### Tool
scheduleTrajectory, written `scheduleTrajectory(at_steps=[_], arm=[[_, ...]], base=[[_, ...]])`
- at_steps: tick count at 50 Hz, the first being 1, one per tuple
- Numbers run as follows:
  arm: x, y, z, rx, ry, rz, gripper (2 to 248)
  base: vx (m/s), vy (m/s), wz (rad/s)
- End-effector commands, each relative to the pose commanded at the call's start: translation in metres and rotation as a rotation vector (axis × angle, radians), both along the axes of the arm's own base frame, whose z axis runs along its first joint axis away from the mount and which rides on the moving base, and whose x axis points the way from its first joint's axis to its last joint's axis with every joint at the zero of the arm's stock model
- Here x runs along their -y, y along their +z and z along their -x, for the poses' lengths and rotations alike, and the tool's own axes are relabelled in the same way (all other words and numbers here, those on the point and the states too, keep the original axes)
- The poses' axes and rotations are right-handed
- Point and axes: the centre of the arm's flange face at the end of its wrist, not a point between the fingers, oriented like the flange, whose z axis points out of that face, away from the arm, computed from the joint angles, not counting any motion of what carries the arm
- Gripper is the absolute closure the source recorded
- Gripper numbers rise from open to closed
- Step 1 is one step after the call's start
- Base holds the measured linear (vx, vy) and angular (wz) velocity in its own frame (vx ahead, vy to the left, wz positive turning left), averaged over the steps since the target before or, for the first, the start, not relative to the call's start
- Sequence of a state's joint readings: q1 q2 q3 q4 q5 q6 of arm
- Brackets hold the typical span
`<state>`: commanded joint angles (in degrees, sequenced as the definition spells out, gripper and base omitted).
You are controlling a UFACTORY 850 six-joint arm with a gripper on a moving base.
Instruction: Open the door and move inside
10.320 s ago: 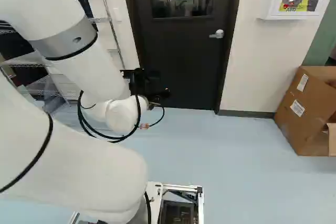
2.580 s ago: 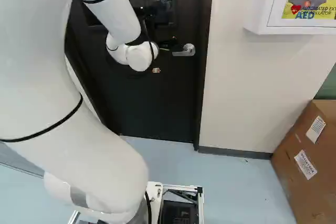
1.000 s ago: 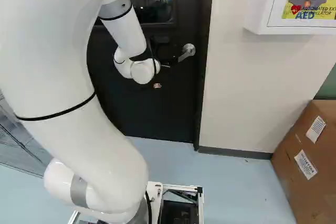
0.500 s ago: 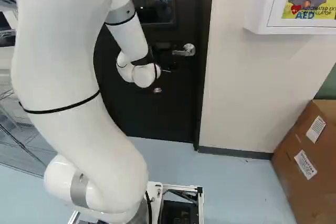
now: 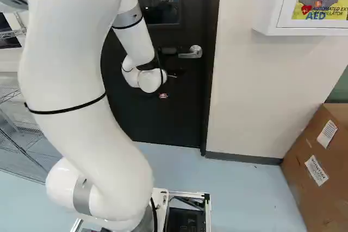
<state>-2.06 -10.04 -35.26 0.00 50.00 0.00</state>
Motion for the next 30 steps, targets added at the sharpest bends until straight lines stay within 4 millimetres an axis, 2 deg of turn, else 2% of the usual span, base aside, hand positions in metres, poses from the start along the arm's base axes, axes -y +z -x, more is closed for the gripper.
scheduleTrajectory(at_steps=[15,30], arm=[[-0.016,0.013,0.021,0.022,0.034,0.0,3],[-0.024,0.029,0.025,0.057,0.053,0.001,3]], base=[[0.0,0.0,0.0],[0.0,0.0,0.0]])
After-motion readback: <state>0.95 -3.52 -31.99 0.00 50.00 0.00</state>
